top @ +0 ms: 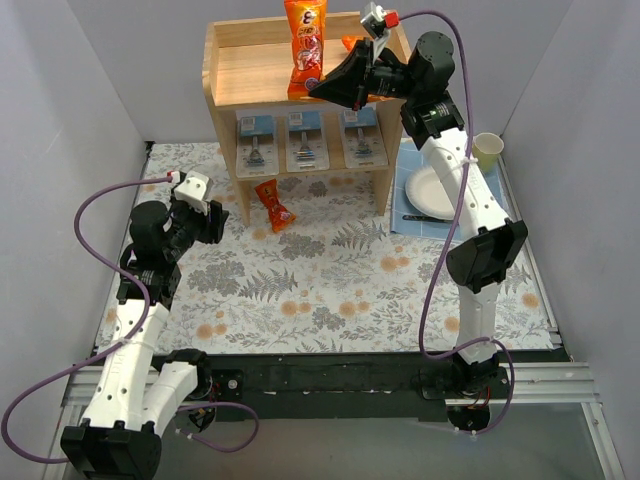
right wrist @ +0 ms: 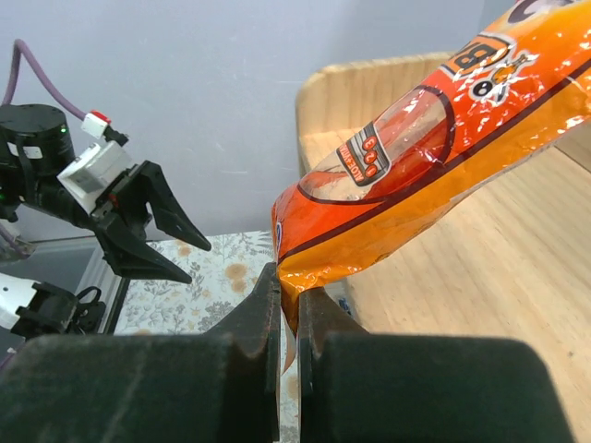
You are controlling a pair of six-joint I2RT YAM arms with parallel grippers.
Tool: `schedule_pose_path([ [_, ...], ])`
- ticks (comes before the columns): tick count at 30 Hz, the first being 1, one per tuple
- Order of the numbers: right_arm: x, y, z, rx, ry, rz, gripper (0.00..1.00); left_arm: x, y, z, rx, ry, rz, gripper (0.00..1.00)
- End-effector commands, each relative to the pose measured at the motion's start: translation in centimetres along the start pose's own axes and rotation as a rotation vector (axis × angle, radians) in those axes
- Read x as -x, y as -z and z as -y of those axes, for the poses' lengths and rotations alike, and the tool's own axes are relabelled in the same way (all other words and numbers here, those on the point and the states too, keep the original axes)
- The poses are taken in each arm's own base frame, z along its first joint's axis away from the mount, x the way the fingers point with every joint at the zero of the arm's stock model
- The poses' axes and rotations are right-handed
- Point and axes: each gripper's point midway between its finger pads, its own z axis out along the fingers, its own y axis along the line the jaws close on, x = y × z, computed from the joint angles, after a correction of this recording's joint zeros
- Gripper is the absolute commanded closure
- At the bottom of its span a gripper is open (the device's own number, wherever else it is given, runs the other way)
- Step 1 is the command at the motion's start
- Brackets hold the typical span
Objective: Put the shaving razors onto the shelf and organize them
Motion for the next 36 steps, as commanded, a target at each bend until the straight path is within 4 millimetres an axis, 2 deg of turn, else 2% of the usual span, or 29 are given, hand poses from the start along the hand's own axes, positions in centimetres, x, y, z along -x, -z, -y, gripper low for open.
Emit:
schedule_pose_path([
  [1, 2.1, 0.6, -0.1, 0.009, 0.071, 0.039, 0.99, -0.2, 0.4, 0.2, -0.021, 0.003, -0.022, 0.51],
  [5, 1.6, 0.7, 0.8, -0.001, 0.067, 0.042, 0.99, -1.0, 0.6, 0.4, -0.033, 0.014, -0.051, 0.51],
  [13, 0.9, 0.7, 1.6, -0.016, 0.042, 0.037, 0.99, -2.0, 0.2, 0.3, -0.036, 0.039, -0.068, 0.51],
  [25, 0.1, 0.6, 2.4, -0.029, 0.032, 0.027, 0.99, -2.2, -0.2, 0.6, -0.049, 0.058, -0.063, 0.51],
  [28, -0.6, 0.5, 3.0, -0.040, 0.016, 0.017, 0.89, -2.1, -0.1, 0.5, -0.045, 0.058, -0.061, 0.51],
  [29, -0.7, 0.6, 3.1, -0.046, 0.008, 0.014, 0.81, -2.0, -0.1, 0.5, -0.043, 0.057, -0.060, 0.51],
  [31, -1.1, 0.6, 3.5, -0.062, -0.002, 0.012, 0.75, -2.1, 0.0, 0.3, -0.034, 0.058, -0.061, 0.51],
  [32, -1.1, 0.6, 3.6, -0.066, -0.005, 0.013, 0.67, -2.2, 0.1, 0.3, -0.035, 0.062, -0.064, 0.51],
  [33, -1.1, 0.6, 3.8, -0.074, -0.007, 0.013, 0.63, -2.2, 0.1, 0.2, -0.031, 0.064, -0.061, 0.51],
  [36, -1.0, 0.6, 4.0, -0.089, -0.002, 0.018, 0.59, -2.1, 0.3, 0.1, -0.027, 0.069, -0.060, 0.51],
])
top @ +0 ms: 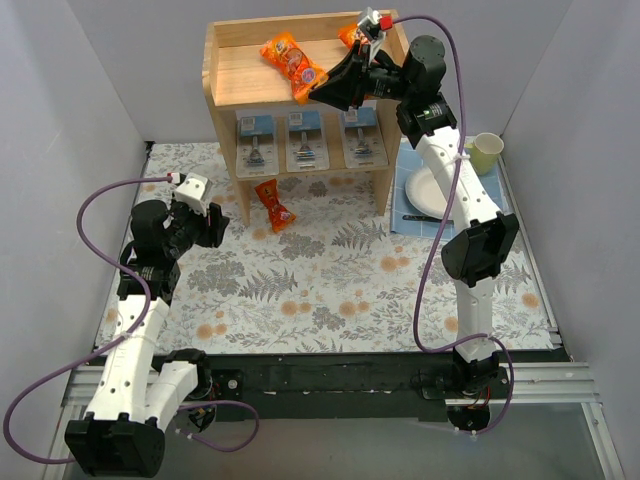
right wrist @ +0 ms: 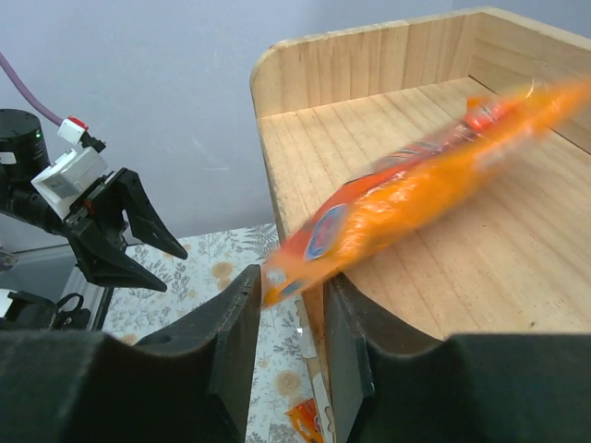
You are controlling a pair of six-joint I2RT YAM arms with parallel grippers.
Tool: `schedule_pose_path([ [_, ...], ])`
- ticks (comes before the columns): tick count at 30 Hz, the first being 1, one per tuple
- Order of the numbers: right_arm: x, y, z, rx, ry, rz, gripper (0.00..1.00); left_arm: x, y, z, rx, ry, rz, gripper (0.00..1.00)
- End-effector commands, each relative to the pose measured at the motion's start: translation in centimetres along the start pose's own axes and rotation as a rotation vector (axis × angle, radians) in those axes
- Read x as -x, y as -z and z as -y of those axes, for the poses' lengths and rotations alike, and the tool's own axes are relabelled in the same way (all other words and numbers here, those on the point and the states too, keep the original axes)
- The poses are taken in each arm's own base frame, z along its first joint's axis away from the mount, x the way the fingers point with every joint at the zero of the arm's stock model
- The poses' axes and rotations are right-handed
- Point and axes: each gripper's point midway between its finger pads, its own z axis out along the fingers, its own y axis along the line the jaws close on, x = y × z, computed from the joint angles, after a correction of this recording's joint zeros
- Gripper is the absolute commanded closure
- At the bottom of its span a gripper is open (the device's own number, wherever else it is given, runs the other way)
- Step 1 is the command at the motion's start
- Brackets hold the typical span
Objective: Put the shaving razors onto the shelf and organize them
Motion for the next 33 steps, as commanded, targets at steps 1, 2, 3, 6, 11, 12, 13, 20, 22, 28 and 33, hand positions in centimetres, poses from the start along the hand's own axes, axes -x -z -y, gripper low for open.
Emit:
schedule_pose_path([
  [1, 1.8, 0.1, 0.1, -0.031, 0.050, 0.032, 0.59, 0.2, 0.6, 0.0, 0.003, 0.007, 0.021, 0.51],
  [2, 1.8, 0.1, 0.1, -0.031, 0.051, 0.032, 0.58, 0.2, 0.6, -0.1, 0.005, 0.009, 0.021, 0.51],
  [3, 2.0, 0.2, 0.0, -0.032, 0.054, 0.034, 0.57, 0.3, 0.7, -0.2, 0.008, 0.011, 0.022, 0.51],
  [6, 2.0, 0.2, -0.1, -0.035, 0.057, 0.034, 0.54, 0.6, 0.8, -0.1, 0.003, 0.017, 0.032, 0.51],
  [11, 3.5, 0.4, -1.5, -0.025, 0.109, 0.046, 0.51, 5.5, 1.0, 1.4, -0.106, -0.007, 0.132, 0.53],
  [12, 4.1, 0.6, -2.2, -0.022, 0.122, 0.050, 0.51, 6.9, 1.0, 1.7, -0.131, 0.003, 0.157, 0.56],
  [13, 4.4, 0.8, -2.5, -0.025, 0.132, 0.052, 0.51, 10.9, 1.9, 1.8, -0.145, -0.029, 0.244, 0.57],
  [20, 5.1, 1.8, -3.9, -0.062, 0.175, 0.038, 0.51, 24.7, 3.4, 3.9, -0.351, -0.048, 0.504, 1.00],
  [22, 5.2, 2.0, -4.2, -0.068, 0.186, 0.034, 0.51, 26.4, 2.3, 3.7, -0.373, -0.045, 0.533, 1.00],
  [28, 6.2, 2.7, -4.9, -0.102, 0.310, 0.044, 0.53, 30.6, -0.4, 4.0, -0.373, -0.027, 0.625, 1.00],
  [33, 6.0, 3.0, -4.7, -0.200, 0.648, -0.030, 0.47, 31.6, -1.3, 4.9, -0.376, -0.049, 0.649, 1.00],
])
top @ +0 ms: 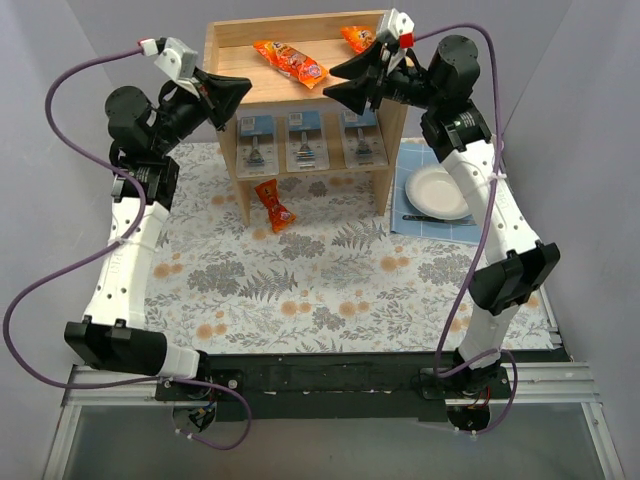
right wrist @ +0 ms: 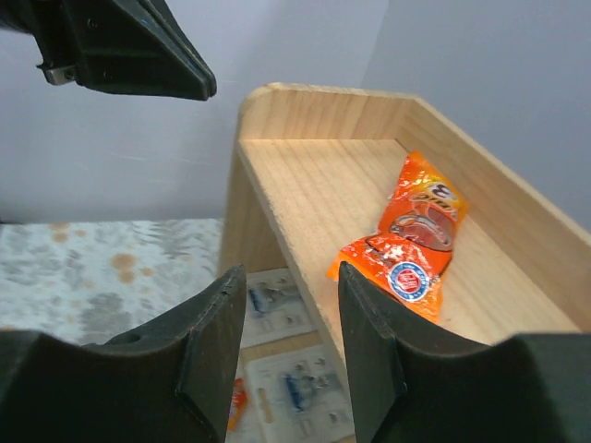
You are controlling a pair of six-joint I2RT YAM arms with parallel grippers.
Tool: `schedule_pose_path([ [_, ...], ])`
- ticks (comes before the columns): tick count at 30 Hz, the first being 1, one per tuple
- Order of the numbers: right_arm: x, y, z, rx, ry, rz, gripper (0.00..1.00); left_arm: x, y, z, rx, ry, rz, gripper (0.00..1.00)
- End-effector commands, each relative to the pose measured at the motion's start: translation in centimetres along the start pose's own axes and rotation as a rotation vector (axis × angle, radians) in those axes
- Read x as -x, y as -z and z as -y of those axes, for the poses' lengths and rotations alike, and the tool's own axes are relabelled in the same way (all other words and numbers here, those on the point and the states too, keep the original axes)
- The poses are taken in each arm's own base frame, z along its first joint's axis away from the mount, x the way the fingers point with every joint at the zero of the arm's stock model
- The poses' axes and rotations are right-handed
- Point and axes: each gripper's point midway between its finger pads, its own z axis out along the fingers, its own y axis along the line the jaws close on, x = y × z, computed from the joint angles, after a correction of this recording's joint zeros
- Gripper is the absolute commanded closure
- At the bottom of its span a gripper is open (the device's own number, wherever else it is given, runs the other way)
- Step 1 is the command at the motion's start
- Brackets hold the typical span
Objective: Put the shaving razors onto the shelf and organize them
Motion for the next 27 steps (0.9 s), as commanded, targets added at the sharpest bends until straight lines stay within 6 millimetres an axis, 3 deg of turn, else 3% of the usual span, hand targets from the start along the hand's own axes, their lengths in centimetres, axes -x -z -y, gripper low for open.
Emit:
schedule_pose_path([
  [1, 0.9, 0.6, 0.0, -0.089, 0.385, -0.056, 0.45, 2.3, -0.4, 0.6, 0.014, -0.042, 0.063, 1.00],
  [2, 0.7, 0.8, 0.7, -0.122, 0.494, -0.082, 0.45, 2.9, 0.0, 0.7, 0.032, -0.052, 0.075, 1.00],
  [3, 0.1, 0.8, 0.5, -0.122, 0.537, -0.107, 0.44, 2.2, 0.3, 0.7, 0.040, -0.055, 0.065, 1.00],
  [6, -1.1, 1.0, 1.5, -0.147, 0.665, -0.175, 0.44, 3.2, 1.6, 1.5, 0.051, -0.095, 0.083, 1.00],
  [7, -1.2, 0.9, 1.7, -0.160, 0.683, -0.185, 0.44, 2.3, 1.9, 1.5, 0.050, -0.119, 0.065, 1.00],
  [10, -1.2, 0.9, 2.9, -0.203, 0.741, -0.205, 0.44, 2.6, 3.4, 2.4, 0.064, -0.153, 0.064, 1.00],
  [15, -3.5, 0.0, 4.2, -0.222, 0.804, -0.280, 0.44, 2.7, 5.2, 2.2, 0.140, -0.175, 0.043, 0.98],
  [17, -3.2, -0.1, 4.8, -0.248, 0.806, -0.282, 0.45, 2.4, 5.6, 1.9, 0.164, -0.185, 0.033, 0.97],
  [27, -5.6, -2.6, 6.2, -0.245, 0.900, -0.330, 0.46, 0.9, 6.3, 1.3, 0.201, -0.176, 0.005, 0.95],
])
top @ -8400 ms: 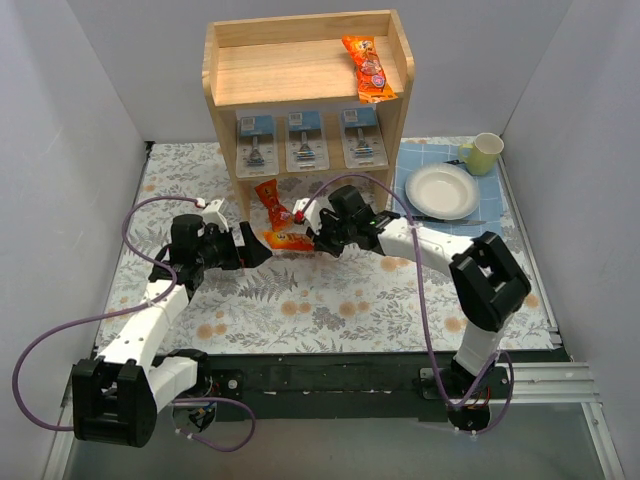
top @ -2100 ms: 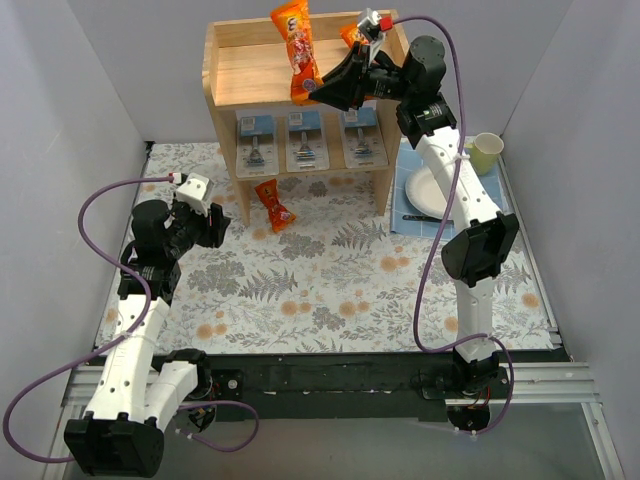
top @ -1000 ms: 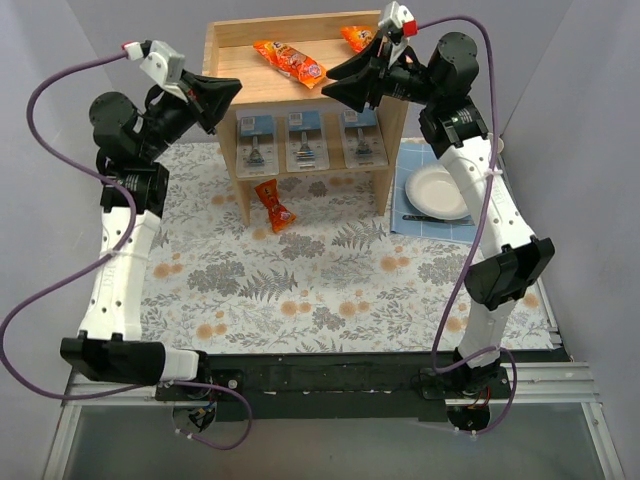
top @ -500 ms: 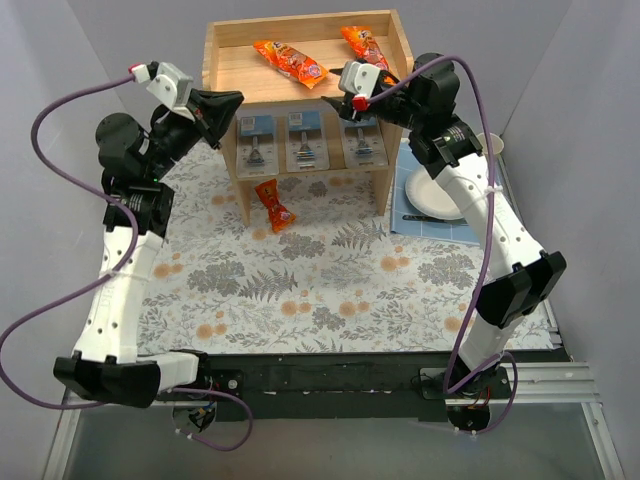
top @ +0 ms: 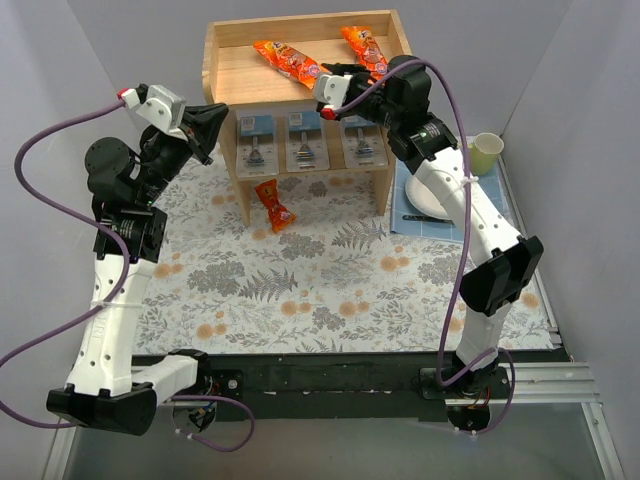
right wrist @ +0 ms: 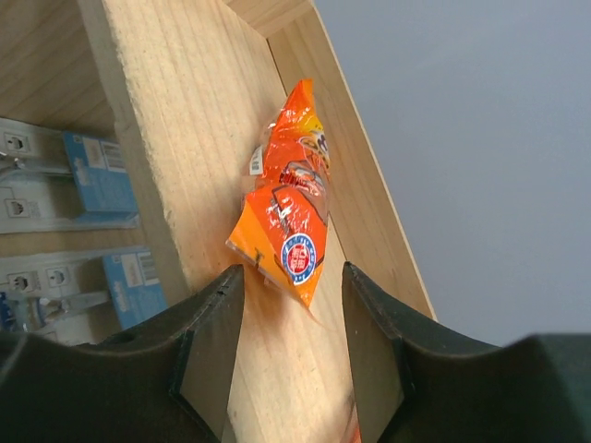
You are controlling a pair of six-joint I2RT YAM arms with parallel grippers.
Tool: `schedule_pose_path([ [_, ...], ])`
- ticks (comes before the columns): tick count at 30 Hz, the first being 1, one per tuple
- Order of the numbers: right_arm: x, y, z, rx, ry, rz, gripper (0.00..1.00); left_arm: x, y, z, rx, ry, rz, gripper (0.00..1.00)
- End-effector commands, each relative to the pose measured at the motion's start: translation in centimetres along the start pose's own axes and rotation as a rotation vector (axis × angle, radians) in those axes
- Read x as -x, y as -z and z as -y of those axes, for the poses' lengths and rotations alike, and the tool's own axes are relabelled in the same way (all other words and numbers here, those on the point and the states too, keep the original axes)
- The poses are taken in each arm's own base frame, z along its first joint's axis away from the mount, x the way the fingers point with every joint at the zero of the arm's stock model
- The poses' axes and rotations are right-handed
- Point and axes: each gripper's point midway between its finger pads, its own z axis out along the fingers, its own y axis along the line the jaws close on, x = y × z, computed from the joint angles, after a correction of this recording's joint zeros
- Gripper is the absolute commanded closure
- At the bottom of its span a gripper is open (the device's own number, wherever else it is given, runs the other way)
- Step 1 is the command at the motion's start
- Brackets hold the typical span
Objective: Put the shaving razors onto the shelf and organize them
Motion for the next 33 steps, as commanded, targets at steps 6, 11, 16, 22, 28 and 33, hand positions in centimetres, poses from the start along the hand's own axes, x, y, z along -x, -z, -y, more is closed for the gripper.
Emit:
schedule_pose_path([
  [6, -0.1, -2.4, -1.4, 0.037, 0.289, -0.051, 0.62, -1.5, 0.4, -0.6, 0.038, 0.013, -0.023, 0.94],
  [11, 0.9, -2.8, -3.3, 0.085, 0.407, -0.097, 0.80, -2.0, 0.8, -0.2, 0.035, 0.029, -0.010, 0.93],
  [16, 1.4, -2.8, -4.0, 0.057, 0.540, -0.230, 0.97, -1.9, 1.5, 0.3, 0.035, 0.037, 0.011, 0.92],
  [22, 1.9, -3.4, -4.2, 0.009, 0.582, -0.393, 0.99, -2.4, 2.1, 0.9, 0.027, 0.071, 0.011, 0.92],
  [28, 2.0, -2.9, -1.9, -0.099, 0.586, -0.498, 0.99, -2.9, 2.4, 1.2, 0.024, 0.094, 0.002, 0.92],
  [33, 2.0, -2.5, -1.3, -0.113, 0.595, -0.525, 0.99, -3.5, 2.5, 1.2, 0.029, 0.102, -0.006, 0.91],
])
